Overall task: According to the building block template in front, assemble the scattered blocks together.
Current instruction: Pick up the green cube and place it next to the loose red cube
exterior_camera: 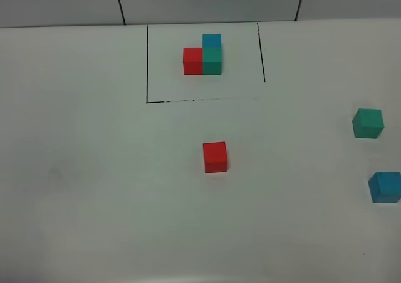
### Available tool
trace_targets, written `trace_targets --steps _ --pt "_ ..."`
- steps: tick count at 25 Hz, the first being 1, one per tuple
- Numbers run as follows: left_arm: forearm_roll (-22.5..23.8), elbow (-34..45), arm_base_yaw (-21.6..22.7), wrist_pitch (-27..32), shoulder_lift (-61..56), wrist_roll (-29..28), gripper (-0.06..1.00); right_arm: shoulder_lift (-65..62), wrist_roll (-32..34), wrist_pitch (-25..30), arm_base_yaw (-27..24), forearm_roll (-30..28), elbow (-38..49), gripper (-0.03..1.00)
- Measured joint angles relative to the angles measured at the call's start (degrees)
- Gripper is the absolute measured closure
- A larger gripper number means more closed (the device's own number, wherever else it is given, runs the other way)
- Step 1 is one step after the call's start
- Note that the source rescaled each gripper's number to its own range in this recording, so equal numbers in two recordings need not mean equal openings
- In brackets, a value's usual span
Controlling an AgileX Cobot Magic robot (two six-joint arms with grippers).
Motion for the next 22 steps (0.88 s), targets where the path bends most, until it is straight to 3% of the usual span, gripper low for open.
trace_targets --steps 3,22 --pt "0.0 0.0 1.9 0.0 0.0 0.0 0.19 0.0 0.0 0.0 0.0 0.0 0.0 0.09" --pt "0.0 0.0 1.9 0.0 0.0 0.0 0.19 0.0 0.0 0.0 0.0 0.0 0.0 0.09"
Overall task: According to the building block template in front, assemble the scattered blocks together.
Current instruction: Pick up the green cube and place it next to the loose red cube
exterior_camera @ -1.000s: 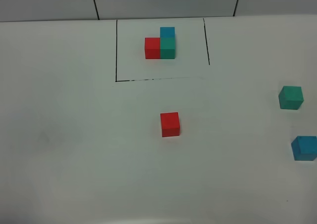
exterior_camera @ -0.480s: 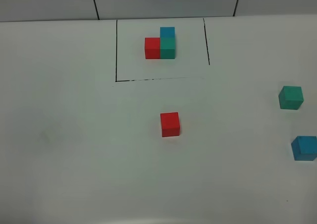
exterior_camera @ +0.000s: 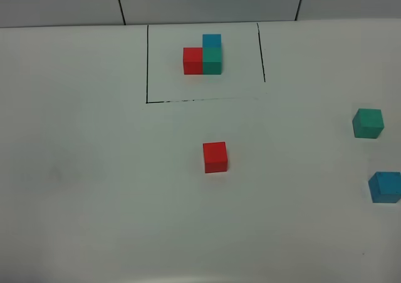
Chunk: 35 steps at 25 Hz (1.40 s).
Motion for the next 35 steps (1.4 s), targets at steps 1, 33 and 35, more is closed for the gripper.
trace_targets --steps 1,33,35 --pt "0.0 0.0 0.0 0.0 0.0 0.0 0.19 0.0 0.0 0.0 0.0 0.0 0.0 0.09" --pt "0.0 0.0 0.0 0.0 0.0 0.0 0.19 93.0 -2.5 -15.9 0.0 -3.3 -32.6 0.09" --pt "0.0 0.0 0.0 0.0 0.0 0.0 0.19 96.6 -2.5 -16.0 0.0 -3.3 -35.8 0.09"
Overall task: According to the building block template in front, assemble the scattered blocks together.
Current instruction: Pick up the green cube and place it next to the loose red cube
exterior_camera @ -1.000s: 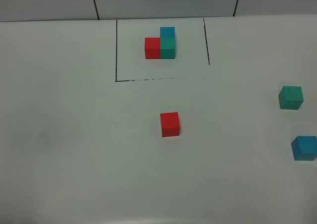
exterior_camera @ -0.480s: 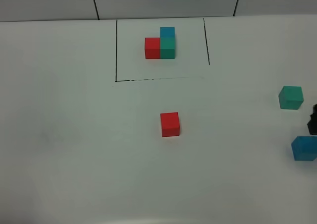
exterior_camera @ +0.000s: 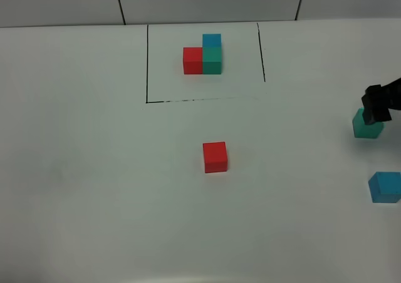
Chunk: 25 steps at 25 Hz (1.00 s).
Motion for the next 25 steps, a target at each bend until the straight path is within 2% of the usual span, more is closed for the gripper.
trace_targets --steps 7,16,18,20,21,22,23,25 --pt "0.0 0.0 0.0 0.0 0.0 0.0 0.19 12.2 0.4 0.7 0.0 0.0 -9.6 0.09" --pt "0.0 0.0 0.0 0.0 0.0 0.0 0.19 21.1 0.7 -0.1 -0.5 0.8 -10.6 0.12" --pt "0.0 0.0 0.0 0.0 0.0 0.0 0.19 21.8 0.7 -0.4 -0.5 0.9 -10.6 0.22" --pt "0.0 0.0 0.0 0.0 0.0 0.0 0.19 22.0 0.7 -0.6 -0.6 0.9 -10.6 0.46" --pt "0.0 0.0 0.0 0.0 0.0 0.0 0.19 22.0 0.7 -0.6 -0.7 0.9 -10.6 0.6" --pt "0.0 0.0 0.0 0.0 0.0 0.0 0.19 22.1 0.7 -0.6 -0.7 0.9 -10.6 0.83" --pt "0.0 0.0 0.0 0.0 0.0 0.0 0.19 22.1 0.8 -0.6 -0.7 0.7 -10.6 0.96" --pt "0.0 0.0 0.0 0.0 0.0 0.0 0.19 22.0 0.8 -0.5 -0.7 -0.2 -10.6 0.95"
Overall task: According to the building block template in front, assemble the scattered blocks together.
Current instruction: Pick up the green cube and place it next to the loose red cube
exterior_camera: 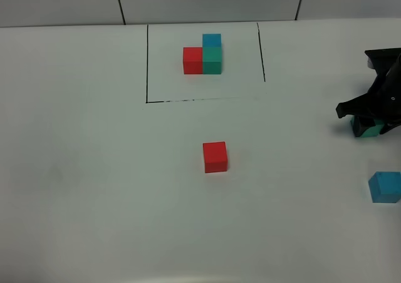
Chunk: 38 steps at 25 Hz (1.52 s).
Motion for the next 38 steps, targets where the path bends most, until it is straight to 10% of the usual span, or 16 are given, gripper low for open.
trace_targets --steps 7,18,38 --pt "0.0 0.0 0.0 0.0 0.0 0.0 0.19 -4.1 -12.8 7.1 7.3 -8.0 -0.1 0.96" --pt "0.0 0.0 0.0 0.0 0.0 0.0 0.19 -4.6 -46.3 12.4 23.2 -1.8 -0.4 0.96" --pt "0.0 0.0 0.0 0.0 0.0 0.0 0.19 5.4 -55.1 9.1 32.0 -0.4 -10.7 0.96"
